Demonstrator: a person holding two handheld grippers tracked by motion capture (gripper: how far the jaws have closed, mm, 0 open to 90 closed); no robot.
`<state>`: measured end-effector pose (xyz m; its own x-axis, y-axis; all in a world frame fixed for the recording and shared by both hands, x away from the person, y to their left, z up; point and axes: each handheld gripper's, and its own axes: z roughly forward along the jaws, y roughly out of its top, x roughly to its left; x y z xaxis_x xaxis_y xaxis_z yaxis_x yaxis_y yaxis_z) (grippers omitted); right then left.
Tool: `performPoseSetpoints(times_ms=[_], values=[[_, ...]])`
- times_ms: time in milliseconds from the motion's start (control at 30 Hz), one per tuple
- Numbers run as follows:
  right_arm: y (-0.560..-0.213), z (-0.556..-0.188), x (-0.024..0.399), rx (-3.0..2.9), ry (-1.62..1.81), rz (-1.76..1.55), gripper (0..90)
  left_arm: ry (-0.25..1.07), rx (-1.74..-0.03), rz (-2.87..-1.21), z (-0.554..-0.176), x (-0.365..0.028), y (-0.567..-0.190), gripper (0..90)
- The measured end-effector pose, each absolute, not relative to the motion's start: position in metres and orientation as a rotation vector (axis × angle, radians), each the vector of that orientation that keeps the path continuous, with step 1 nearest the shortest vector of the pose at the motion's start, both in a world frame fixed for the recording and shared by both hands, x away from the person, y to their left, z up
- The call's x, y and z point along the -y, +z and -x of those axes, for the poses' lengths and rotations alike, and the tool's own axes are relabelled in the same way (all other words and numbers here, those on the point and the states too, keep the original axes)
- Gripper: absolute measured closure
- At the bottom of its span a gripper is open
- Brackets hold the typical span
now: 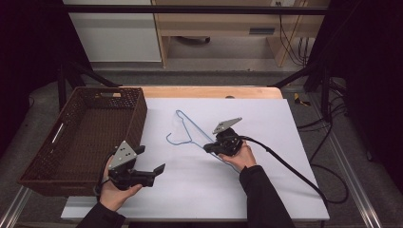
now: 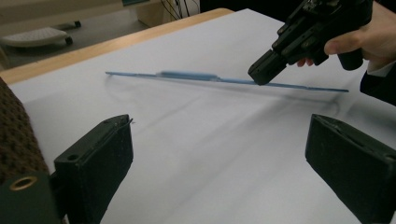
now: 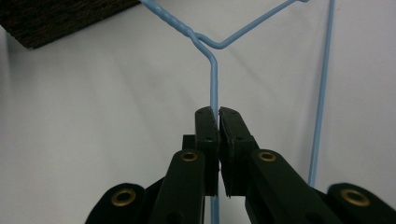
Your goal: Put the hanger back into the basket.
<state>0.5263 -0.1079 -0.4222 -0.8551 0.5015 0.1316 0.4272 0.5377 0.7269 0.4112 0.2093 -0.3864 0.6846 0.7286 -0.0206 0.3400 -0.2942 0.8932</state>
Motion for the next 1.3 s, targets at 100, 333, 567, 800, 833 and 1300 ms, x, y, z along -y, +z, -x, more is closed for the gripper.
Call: performPoseSetpoints(times_ms=[100, 333, 567, 800, 833, 1300], values=[[-0.421, -0.526, 0.110, -2.672, 1.236, -0.812, 87.3, 0.455, -0.844, -1.909, -0.415, -0.204, -0.393, 7.8], [-0.418, -0.522, 0.114, -2.669, 1.237, -0.813, 87.3, 0.378, -0.835, -1.966, -0.428, -0.184, -0.407, 9.7], [-0.416, -0.520, 0.115, -2.661, 1.246, -0.813, 87.3, 0.367, -0.859, -1.923, -0.447, -0.165, -0.412, 14.8], [-0.417, -0.519, 0.118, -2.661, 1.254, -0.807, 87.3, 0.355, -0.866, -1.908, -0.466, -0.151, -0.419, 23.4], [-0.417, -0.518, 0.119, -2.663, 1.253, -0.815, 87.3, 0.355, -0.871, -1.902, -0.471, -0.149, -0.422, 24.7], [-0.424, -0.516, 0.118, -2.677, 1.253, -0.810, 87.3, 0.391, -0.836, -1.913, -0.489, -0.126, -0.425, 51.2]])
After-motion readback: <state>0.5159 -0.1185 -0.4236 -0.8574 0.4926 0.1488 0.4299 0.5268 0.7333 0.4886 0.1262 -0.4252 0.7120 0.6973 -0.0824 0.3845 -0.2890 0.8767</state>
